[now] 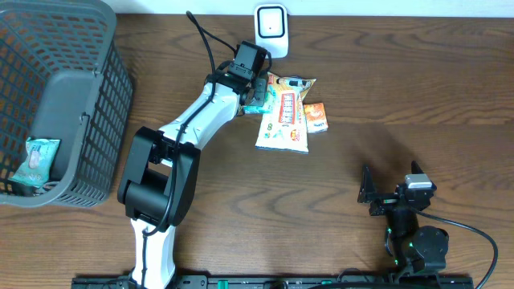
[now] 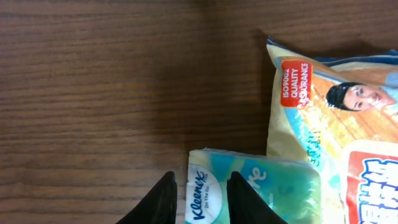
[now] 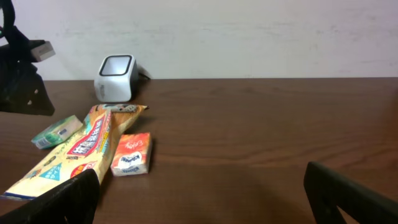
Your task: Scan the item barcode
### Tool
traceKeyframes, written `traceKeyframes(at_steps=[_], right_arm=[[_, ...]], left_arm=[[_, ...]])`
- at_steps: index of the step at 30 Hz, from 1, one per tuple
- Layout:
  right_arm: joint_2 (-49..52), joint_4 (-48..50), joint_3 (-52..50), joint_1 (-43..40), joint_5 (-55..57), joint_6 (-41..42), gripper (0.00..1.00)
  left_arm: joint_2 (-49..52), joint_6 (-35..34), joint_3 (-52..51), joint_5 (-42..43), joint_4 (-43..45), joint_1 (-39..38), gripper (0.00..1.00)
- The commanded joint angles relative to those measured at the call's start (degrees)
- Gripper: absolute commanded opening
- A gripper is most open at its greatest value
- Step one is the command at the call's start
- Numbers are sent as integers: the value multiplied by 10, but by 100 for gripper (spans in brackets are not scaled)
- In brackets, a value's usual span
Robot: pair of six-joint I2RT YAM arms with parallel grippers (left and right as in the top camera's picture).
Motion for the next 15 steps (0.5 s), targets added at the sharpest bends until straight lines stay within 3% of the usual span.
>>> traceKeyframes(at_steps=[1,7,10,15], right_arm=[[-1,-2,-2,-3,5,-1,99],[-1,-2,-2,-3,5,-1,99],[-1,-2,-2,-3,5,-1,99],[-1,-2,-2,-3,5,-1,99]], left_arm=[[-34,30,5,24,-3,-1,28],[-54,30,4,193,-6,-11,28],[-44,31,2,189,-18,-19,28],[-16,31,-3,109,-28,-27,28]])
